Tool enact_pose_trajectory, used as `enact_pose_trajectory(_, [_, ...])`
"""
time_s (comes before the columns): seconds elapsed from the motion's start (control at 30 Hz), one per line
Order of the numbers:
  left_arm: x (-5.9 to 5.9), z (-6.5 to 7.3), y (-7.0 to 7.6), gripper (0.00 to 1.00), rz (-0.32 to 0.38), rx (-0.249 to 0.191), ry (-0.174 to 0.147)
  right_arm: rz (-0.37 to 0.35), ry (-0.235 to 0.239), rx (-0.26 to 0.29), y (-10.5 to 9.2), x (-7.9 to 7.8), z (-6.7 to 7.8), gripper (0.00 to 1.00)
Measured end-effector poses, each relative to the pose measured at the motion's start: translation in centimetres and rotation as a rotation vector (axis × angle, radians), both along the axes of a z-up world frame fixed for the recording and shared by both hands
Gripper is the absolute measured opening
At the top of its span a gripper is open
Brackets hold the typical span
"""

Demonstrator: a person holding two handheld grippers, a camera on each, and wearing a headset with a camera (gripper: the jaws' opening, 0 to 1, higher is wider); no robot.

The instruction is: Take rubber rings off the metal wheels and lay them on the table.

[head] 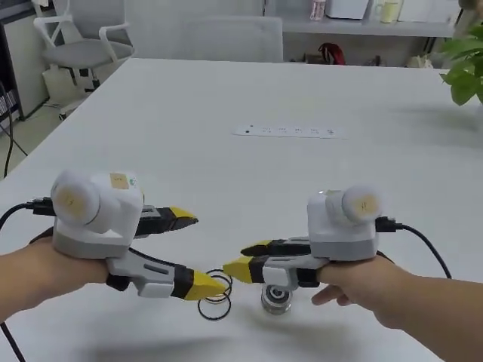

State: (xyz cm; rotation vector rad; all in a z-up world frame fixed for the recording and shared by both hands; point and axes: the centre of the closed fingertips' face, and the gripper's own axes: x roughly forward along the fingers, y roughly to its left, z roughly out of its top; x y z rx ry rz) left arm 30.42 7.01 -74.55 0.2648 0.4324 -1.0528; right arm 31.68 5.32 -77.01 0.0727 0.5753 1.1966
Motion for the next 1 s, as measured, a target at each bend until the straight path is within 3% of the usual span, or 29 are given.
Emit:
enact_pose_trajectory(0.4, [0.6, 0.3, -0.5, 0.75, -0.008, -0.005, -0.002, -0.020, -0.036, 0.016, -1.8, 1.1, 1.1, 0.31])
enact_pose_trajectory(1.0, [2.0, 0.7, -1.6, 0.74, -0.001, -0.021, -0.001, -0.075, -0.065, -0.017, -5.5, 3.0, 0.9, 0.32])
